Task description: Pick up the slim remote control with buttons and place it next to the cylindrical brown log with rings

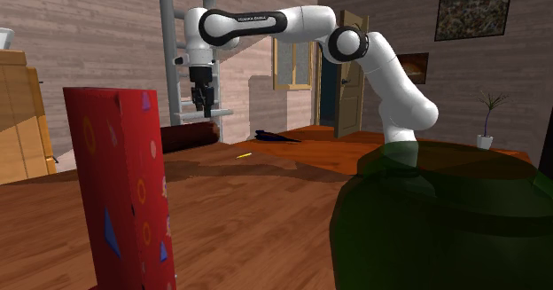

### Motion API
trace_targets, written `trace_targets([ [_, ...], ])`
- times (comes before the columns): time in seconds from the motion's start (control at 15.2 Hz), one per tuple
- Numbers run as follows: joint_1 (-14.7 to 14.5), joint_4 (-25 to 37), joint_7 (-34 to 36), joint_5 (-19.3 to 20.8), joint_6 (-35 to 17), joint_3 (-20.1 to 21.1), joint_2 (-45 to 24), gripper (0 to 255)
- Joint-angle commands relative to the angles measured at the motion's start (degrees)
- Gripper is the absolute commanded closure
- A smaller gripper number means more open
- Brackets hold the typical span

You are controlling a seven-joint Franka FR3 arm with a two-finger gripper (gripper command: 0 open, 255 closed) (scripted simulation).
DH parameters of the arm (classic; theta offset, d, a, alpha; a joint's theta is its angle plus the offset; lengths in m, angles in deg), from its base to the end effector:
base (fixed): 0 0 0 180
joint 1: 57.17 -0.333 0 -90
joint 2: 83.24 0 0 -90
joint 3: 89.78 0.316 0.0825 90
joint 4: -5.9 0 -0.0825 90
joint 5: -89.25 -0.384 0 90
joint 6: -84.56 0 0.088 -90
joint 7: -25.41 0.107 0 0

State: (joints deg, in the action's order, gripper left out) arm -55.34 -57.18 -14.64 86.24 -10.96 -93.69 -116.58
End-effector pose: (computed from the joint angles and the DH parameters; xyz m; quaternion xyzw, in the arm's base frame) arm 0.7177 -0.0532 0.4829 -0.9546 -0.2976 0.0039 0.0096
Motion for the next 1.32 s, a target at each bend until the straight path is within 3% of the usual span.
trace_targets([
  [0.0, 0.78, 3.67, -0.80, -0.19, 1.01, -0.10, -2.64, 255],
  [1.25, 0.43, -10.63, -1.20, -0.33, -13.51, -0.01, -2.87, 255],
])
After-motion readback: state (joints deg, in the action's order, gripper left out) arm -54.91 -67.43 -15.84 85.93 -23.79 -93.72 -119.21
